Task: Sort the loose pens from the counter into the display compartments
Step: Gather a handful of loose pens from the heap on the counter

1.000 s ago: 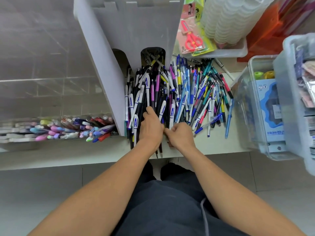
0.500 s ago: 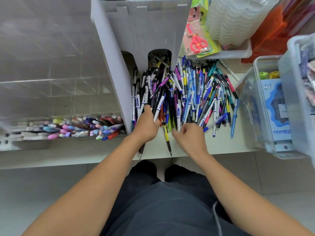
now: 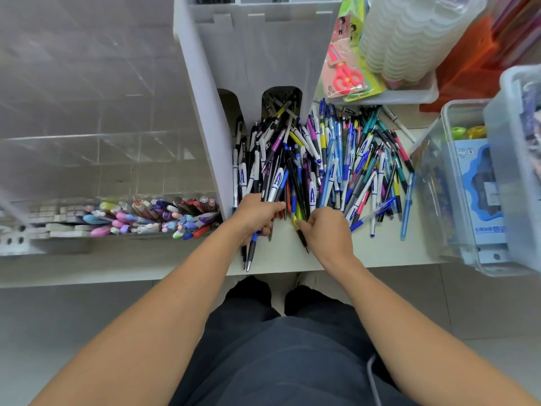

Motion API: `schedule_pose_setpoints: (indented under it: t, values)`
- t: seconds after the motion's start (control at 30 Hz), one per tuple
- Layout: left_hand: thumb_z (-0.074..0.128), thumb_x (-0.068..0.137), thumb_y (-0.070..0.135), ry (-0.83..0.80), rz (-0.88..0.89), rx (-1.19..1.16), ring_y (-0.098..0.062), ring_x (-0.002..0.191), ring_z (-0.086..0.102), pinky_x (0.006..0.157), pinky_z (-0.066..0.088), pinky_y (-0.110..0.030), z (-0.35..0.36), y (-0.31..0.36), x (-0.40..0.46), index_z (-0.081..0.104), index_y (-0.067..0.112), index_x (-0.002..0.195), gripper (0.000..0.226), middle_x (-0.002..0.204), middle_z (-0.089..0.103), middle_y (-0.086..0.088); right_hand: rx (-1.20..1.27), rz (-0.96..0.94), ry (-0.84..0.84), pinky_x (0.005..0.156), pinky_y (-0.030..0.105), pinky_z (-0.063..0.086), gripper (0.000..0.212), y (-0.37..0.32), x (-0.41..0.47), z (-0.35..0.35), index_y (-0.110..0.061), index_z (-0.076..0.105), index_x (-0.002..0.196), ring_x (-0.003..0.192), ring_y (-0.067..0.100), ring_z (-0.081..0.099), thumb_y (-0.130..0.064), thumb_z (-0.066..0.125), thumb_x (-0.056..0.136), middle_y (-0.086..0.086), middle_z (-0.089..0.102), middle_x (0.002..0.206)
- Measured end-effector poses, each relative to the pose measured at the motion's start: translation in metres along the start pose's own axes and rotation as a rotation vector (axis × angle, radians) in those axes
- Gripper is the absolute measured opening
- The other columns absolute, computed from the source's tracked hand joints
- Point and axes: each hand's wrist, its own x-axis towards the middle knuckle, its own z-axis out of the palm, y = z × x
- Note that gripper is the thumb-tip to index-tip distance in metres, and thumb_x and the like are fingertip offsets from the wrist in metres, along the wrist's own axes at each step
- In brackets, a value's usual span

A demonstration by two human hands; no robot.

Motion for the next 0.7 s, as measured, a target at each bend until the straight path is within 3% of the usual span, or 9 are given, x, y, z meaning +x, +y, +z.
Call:
schedule_pose_setpoints:
  t: [0.07,0.13,0.2,0.27,0.43,0.5,0.6,0.7]
  values:
    - [0.072,0.092,0.025,0.036,-0.011,0.036,-0.015,0.045,0.039,0.041,0.036,-0.024,0.005,0.001,0.005,0.060,0.002,0.107,0.030,0.064,0.047,-0.005,0.063,0.004,0.063,0.059,0.030,0.049,0.040,0.004,-0.005,-0.004,-0.014,0.055,0.059,0.056,0.020,0.057,-0.031,0.072,0.091,0.001,0.056,0.054]
    - [0.076,0.088,0.033,0.122,-0.011,0.125,-0.018,0.046,0.046,0.048,0.042,-0.027,0.013,0.007,0.008,0.059,0.004,0.093,0.034,0.064,0.054,-0.007,0.108,0.005,0.102,0.059,0.028,0.046,0.039,0.010,-0.005,-0.011,-0.016,0.053,0.057,0.054,0.017,0.055,-0.026,0.071,0.090,-0.002,0.054,0.052]
    - [0.076,0.087,0.038,0.223,0.007,0.229,-0.021,0.046,0.051,0.050,0.043,-0.026,0.021,0.015,0.007,0.055,0.008,0.080,0.037,0.064,0.059,-0.007,0.121,0.007,0.124,0.059,0.027,0.046,0.035,0.016,-0.005,-0.018,-0.012,0.059,0.059,0.054,0.014,0.056,-0.023,0.070,0.090,-0.001,0.057,0.053]
    - [0.072,0.090,0.037,0.253,0.044,0.284,-0.021,0.045,0.053,0.047,0.042,-0.025,0.024,0.019,0.005,0.058,0.009,0.079,0.033,0.063,0.062,-0.006,0.128,0.006,0.115,0.061,0.028,0.050,0.030,0.020,-0.004,-0.024,-0.010,0.064,0.063,0.056,0.013,0.059,-0.022,0.069,0.091,0.000,0.061,0.056]
    - [0.059,0.093,0.027,0.159,0.121,0.252,-0.022,0.050,0.052,0.050,0.045,-0.029,0.010,0.021,-0.010,0.063,0.006,0.082,0.024,0.064,0.062,-0.009,0.250,-0.036,-0.023,0.065,0.037,0.059,0.032,0.024,-0.003,-0.019,-0.016,0.065,0.064,0.055,0.018,0.067,-0.031,0.069,0.092,0.001,0.063,0.053]
    - [0.055,0.096,0.021,0.052,0.076,0.141,-0.018,0.049,0.049,0.044,0.040,-0.026,0.004,0.024,-0.021,0.063,0.004,0.084,0.023,0.069,0.064,-0.010,0.313,-0.029,-0.070,0.061,0.041,0.061,0.034,0.019,-0.002,-0.016,-0.013,0.067,0.067,0.054,0.019,0.067,-0.033,0.067,0.095,0.005,0.065,0.054]
    - [0.054,0.099,0.018,-0.076,-0.023,0.028,-0.011,0.045,0.044,0.037,0.034,-0.021,-0.005,0.030,-0.038,0.061,0.006,0.083,0.021,0.068,0.063,-0.007,0.589,0.112,-0.222,0.052,0.035,0.058,0.038,0.005,-0.001,-0.020,-0.003,0.071,0.082,0.056,0.020,0.069,-0.033,0.059,0.101,0.012,0.067,0.066]
    - [0.053,0.099,0.016,-0.159,-0.064,-0.003,-0.010,0.041,0.041,0.033,0.031,-0.019,-0.016,0.034,-0.052,0.054,0.010,0.077,0.023,0.060,0.057,-0.004,0.818,0.274,-0.331,0.053,0.030,0.054,0.042,-0.005,0.005,-0.034,-0.002,0.072,0.093,0.063,0.023,0.070,-0.038,0.054,0.104,0.014,0.065,0.075]
